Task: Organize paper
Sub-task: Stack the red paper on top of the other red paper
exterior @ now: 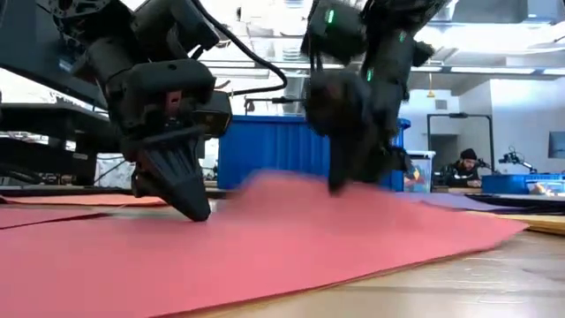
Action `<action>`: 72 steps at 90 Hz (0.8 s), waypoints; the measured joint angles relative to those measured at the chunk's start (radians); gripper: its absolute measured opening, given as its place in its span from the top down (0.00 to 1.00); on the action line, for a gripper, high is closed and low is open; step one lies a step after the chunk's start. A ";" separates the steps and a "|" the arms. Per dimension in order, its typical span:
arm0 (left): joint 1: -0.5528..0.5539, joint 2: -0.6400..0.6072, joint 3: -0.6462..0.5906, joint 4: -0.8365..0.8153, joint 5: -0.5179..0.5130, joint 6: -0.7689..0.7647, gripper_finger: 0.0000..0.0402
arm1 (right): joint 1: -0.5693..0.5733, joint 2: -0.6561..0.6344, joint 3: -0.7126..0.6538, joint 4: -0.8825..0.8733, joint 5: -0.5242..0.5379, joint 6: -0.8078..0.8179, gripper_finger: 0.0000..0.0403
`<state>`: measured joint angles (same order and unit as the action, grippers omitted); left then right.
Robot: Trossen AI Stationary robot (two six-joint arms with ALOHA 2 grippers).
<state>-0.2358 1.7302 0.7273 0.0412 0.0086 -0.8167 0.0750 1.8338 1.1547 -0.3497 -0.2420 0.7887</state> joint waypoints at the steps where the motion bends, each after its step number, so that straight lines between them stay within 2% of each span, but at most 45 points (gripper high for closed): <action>1: 0.000 0.000 0.000 0.000 -0.001 0.000 0.90 | -0.001 -0.003 0.001 0.007 -0.005 0.000 0.59; 15: 0.000 0.001 -0.001 -0.002 -0.005 0.000 0.90 | 0.001 -0.020 -0.002 -0.012 -0.012 0.039 0.59; 24: 0.000 0.001 -0.001 -0.003 -0.006 0.000 0.90 | 0.011 -0.053 -0.002 -0.018 -0.054 0.053 0.59; 42: 0.000 0.002 -0.002 -0.004 -0.007 0.005 0.90 | 0.002 -0.163 -0.002 -0.151 -0.060 0.057 0.59; 52: 0.001 0.002 -0.002 -0.004 -0.009 0.016 0.90 | -0.002 -0.221 -0.001 -0.153 -0.052 0.060 0.59; 72: 0.011 0.003 -0.002 -0.001 -0.007 0.018 0.90 | 0.022 -0.176 0.000 -0.112 -0.019 0.066 0.59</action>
<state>-0.2251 1.7329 0.7249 0.0402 0.0011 -0.7988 0.0973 1.6580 1.1545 -0.4615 -0.2610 0.8550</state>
